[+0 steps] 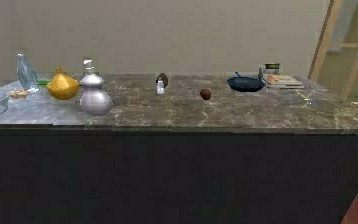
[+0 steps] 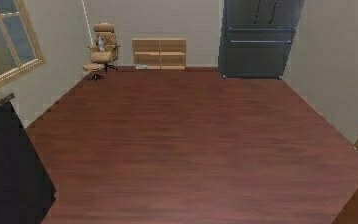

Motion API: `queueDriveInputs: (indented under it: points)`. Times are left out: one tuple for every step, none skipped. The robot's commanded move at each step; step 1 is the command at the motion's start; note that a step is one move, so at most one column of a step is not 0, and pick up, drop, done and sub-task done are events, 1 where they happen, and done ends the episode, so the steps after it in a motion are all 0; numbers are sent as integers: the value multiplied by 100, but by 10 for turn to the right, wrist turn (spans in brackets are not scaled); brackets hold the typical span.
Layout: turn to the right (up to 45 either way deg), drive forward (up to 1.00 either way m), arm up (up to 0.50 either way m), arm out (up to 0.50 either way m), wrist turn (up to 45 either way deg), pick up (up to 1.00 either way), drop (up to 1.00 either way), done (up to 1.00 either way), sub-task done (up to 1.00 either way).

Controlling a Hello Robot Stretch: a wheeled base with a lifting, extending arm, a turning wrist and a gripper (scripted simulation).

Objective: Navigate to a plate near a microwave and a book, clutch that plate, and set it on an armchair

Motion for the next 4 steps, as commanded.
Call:
queueDriveInputs:
  points:
    - [0, 5, 0, 0, 0, 0, 0, 0, 0]
    - [-450, 0, 0, 0, 0, 0, 0, 0, 0]
    - [-360, 0, 0, 0, 0, 0, 0, 0, 0]
    - [0, 55, 0, 0, 0, 0, 0, 0, 0]
